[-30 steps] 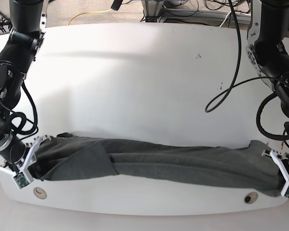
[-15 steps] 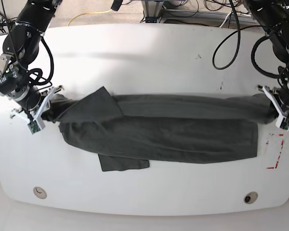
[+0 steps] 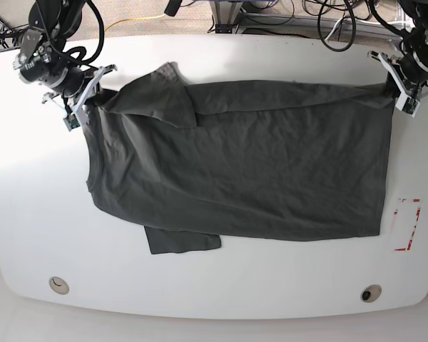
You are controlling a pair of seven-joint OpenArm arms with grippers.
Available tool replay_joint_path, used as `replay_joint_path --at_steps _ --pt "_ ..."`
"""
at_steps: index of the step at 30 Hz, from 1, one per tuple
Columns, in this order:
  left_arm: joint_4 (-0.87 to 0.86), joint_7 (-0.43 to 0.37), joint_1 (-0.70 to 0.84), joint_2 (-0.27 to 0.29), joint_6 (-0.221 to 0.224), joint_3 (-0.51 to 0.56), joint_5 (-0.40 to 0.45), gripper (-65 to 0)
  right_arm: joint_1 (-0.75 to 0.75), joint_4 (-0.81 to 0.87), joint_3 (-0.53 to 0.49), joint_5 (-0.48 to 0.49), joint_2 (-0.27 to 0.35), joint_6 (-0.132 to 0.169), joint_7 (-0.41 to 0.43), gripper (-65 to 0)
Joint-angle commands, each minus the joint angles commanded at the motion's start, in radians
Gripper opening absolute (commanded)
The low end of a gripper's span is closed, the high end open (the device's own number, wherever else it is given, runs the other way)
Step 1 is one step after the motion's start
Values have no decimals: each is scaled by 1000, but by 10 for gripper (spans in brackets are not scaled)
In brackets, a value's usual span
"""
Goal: Fold the T-shirt properly
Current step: 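Lay the T-shirt flat and open both grippers to release it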
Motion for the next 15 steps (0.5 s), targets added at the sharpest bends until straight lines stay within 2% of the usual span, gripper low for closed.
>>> replay_joint_path --at_steps 5,10,15 --pt "-31 -64 58 -2 0 -51 0 -650 -55 -2 0 0 -15 0 0 -650" --pt "-40 -68 54 -51 0 -68 2 -650 -83 -6 2 -8 -12 0 0 -650" --pt "-38 -68 3 -66 0 -69 18 -650 -91 -6 2 -2 -11 0 0 -650"
